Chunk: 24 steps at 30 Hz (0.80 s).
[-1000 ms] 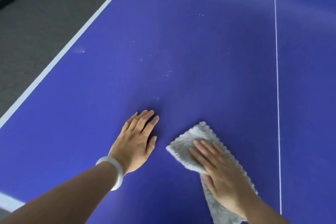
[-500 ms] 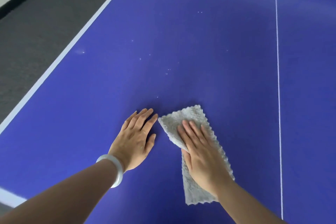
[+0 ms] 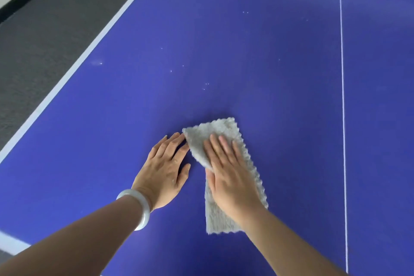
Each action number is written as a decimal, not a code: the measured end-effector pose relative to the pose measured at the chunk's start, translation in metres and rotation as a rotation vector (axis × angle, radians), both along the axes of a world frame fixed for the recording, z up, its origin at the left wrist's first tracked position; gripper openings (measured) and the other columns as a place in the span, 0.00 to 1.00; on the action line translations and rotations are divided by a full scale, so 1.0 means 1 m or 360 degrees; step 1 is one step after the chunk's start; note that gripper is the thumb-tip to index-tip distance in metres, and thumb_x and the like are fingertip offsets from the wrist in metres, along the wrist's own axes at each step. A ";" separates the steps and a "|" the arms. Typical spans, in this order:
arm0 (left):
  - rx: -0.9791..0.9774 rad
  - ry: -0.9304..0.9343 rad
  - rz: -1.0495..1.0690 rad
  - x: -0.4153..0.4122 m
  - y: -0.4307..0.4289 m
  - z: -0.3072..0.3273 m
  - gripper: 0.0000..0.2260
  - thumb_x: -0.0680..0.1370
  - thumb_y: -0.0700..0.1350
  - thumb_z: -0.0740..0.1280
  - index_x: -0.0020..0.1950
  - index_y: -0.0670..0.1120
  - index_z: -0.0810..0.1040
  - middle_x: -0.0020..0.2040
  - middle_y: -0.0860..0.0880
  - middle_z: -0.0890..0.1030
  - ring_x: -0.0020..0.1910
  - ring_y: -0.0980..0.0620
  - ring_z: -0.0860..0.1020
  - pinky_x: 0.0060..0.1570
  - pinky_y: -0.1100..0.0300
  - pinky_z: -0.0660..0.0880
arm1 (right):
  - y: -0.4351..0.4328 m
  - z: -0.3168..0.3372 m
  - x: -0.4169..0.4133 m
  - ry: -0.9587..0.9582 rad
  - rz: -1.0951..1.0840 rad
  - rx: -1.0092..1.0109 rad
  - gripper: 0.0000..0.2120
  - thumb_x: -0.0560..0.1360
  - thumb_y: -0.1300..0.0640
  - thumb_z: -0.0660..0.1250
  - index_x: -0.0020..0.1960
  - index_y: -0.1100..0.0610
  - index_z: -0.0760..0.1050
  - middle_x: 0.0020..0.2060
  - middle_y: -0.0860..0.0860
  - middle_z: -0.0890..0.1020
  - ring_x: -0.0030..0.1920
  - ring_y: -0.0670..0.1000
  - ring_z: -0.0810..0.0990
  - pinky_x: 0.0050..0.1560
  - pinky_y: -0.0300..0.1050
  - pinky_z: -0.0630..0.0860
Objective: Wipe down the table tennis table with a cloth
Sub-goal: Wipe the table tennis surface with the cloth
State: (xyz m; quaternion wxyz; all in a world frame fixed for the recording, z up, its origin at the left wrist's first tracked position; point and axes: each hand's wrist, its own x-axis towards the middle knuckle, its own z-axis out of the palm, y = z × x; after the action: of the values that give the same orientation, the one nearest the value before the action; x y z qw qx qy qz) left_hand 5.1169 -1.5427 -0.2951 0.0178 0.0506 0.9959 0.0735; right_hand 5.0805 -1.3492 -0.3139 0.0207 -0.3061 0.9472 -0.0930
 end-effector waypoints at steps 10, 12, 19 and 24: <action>0.0020 -0.0003 0.0010 -0.001 -0.001 0.001 0.25 0.79 0.52 0.53 0.73 0.45 0.70 0.72 0.46 0.70 0.73 0.49 0.59 0.74 0.59 0.46 | 0.061 0.006 -0.114 -0.0120 -0.0963 0.0039 0.28 0.84 0.52 0.47 0.81 0.55 0.46 0.81 0.52 0.48 0.81 0.51 0.43 0.80 0.52 0.42; 0.0028 0.0007 0.0001 -0.001 0.000 0.000 0.25 0.80 0.52 0.53 0.73 0.44 0.70 0.72 0.46 0.70 0.73 0.49 0.59 0.75 0.58 0.47 | 0.028 0.006 -0.108 -0.0126 -0.1051 0.0013 0.29 0.83 0.51 0.47 0.81 0.57 0.44 0.81 0.53 0.46 0.81 0.54 0.43 0.79 0.55 0.41; -0.0008 -0.0008 -0.0019 -0.001 -0.003 -0.003 0.25 0.81 0.53 0.51 0.74 0.44 0.68 0.74 0.46 0.68 0.74 0.49 0.60 0.76 0.56 0.47 | 0.021 -0.002 0.031 -0.0010 0.0035 0.0080 0.27 0.83 0.52 0.48 0.80 0.58 0.54 0.81 0.54 0.53 0.81 0.54 0.49 0.78 0.56 0.53; -0.0008 0.0007 -0.0025 0.002 -0.005 -0.006 0.25 0.80 0.53 0.51 0.74 0.45 0.69 0.72 0.46 0.69 0.73 0.48 0.63 0.75 0.56 0.49 | 0.042 0.003 0.046 -0.0065 -0.0430 0.0133 0.28 0.82 0.50 0.44 0.80 0.58 0.56 0.80 0.53 0.54 0.80 0.52 0.51 0.78 0.55 0.53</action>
State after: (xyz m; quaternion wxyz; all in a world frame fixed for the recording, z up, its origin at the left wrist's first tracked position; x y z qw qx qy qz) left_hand 5.1185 -1.5476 -0.3006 0.0163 0.0586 0.9956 0.0709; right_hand 5.1261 -1.3074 -0.3105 0.0399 -0.1728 0.9822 -0.0617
